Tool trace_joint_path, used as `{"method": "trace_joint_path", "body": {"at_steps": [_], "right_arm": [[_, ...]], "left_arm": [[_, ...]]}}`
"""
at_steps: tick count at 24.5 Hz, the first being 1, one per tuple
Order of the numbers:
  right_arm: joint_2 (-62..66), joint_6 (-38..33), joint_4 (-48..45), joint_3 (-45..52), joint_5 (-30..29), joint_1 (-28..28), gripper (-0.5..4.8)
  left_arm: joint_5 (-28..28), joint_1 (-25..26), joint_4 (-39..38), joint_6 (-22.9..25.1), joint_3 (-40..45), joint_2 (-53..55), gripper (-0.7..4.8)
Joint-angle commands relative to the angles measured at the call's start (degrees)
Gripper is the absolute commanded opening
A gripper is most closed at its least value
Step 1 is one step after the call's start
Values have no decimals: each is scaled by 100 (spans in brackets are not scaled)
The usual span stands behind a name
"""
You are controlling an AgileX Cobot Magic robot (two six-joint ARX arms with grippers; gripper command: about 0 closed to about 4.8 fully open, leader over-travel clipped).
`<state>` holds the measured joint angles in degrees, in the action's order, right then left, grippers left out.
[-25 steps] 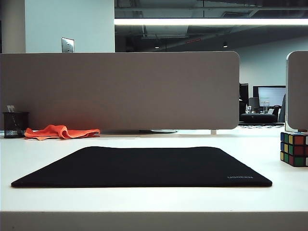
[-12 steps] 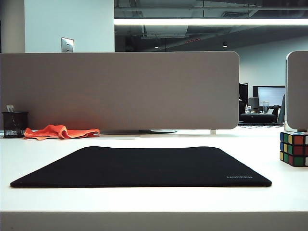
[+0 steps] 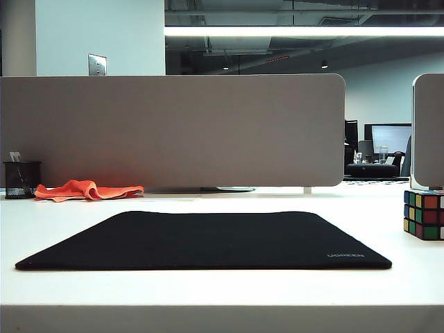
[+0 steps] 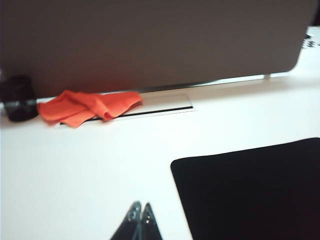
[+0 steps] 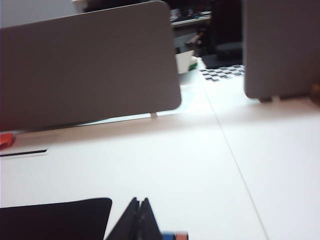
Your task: Pick up the cube on the right side of the mouse pad, then place it in the center of the mouse pad.
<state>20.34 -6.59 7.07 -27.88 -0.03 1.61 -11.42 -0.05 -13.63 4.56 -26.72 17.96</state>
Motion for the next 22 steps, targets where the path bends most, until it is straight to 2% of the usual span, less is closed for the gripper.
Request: {"method": "trace_joint_path", "body": {"at_steps": [1,4,5,7,10,12,13,14,15,16,18,19,20,22], "right_arm": [[516,181,-127,-710,-356,-7,-5],[955,-107,-74,-1185,-702,-9,-5],[1104,-101,87,-1342,-723,-11,-5],[1438,-59,420,-1606,-708,-57,-5],[2028,588,970,-2041,-363,-240,4],[2511,885,1419,-2393,-72,-452,82],[2815,879,1746,-2632,35,-579,218],[2970,876,1882,-2734,33,-619,324],[3211,837,2035,-2863,31,-671,479],[3298,787,2065,-2898,33,-699,479],[3482,529,2103,-2953,33,-796,479],[3593,463,2114,-2951,35,-796,479],[3648,463,2140,-2953,35,-793,479],[3888,271,2297,-2953,146,-793,479]], "left_arm": [[-728,2,188,98,-398,496,-6],[-1187,-48,503,61,-457,651,3],[-1246,-46,509,57,-457,691,42],[-1241,-46,448,57,-457,780,83],[-1246,-48,433,57,-457,949,85],[-1285,-46,431,59,-457,1097,85],[-1320,-46,426,35,-459,1246,85],[-1375,-46,426,-44,-459,1307,86],[-1589,-46,426,-219,-459,1434,95],[-1659,-46,424,-284,-459,1475,104],[-1803,-46,422,-422,-459,1541,192],[-1923,-46,426,-442,-459,1545,290],[-1950,-46,433,-459,-459,1547,312],[-1950,-46,431,-457,-459,1547,315]]}}
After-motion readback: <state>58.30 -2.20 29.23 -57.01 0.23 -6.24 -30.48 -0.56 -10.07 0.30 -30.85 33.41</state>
